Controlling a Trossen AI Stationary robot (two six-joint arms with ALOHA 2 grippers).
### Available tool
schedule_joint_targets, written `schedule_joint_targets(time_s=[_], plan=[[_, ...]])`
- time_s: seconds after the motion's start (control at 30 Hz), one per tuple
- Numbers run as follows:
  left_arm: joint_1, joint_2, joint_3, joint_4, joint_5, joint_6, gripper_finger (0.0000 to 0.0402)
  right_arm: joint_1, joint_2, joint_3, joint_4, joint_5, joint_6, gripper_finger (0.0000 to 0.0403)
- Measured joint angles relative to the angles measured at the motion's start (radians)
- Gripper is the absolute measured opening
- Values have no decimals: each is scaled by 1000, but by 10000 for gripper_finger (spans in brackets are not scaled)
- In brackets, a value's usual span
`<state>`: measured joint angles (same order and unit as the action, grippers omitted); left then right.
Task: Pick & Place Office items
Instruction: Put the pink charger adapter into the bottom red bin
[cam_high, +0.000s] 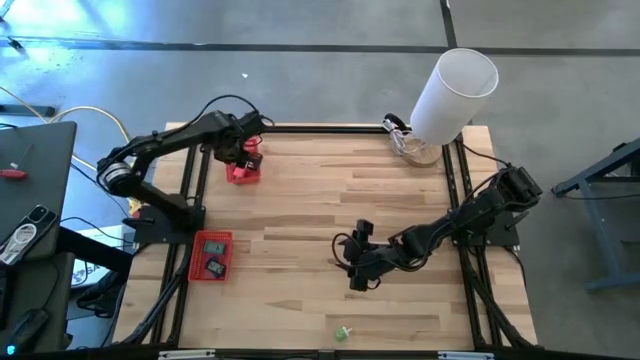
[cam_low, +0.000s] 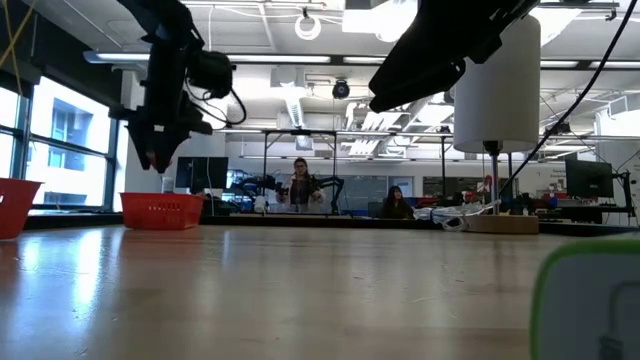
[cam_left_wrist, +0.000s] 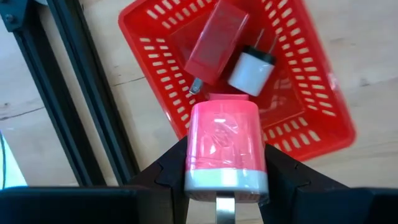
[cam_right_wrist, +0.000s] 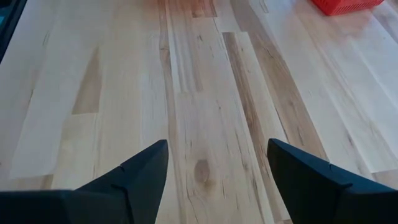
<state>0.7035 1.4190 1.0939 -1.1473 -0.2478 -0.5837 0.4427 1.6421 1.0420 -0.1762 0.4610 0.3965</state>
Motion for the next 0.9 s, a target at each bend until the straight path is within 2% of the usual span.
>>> schedule_joint_targets(time_s=[0.47, 0.9], plan=[[37, 163, 0, 61, 68, 72, 128, 0, 0, 0, 0, 0, 0, 262], [47, 210, 0, 97, 89, 102, 129, 0, 0, 0, -1, 0, -1, 262]])
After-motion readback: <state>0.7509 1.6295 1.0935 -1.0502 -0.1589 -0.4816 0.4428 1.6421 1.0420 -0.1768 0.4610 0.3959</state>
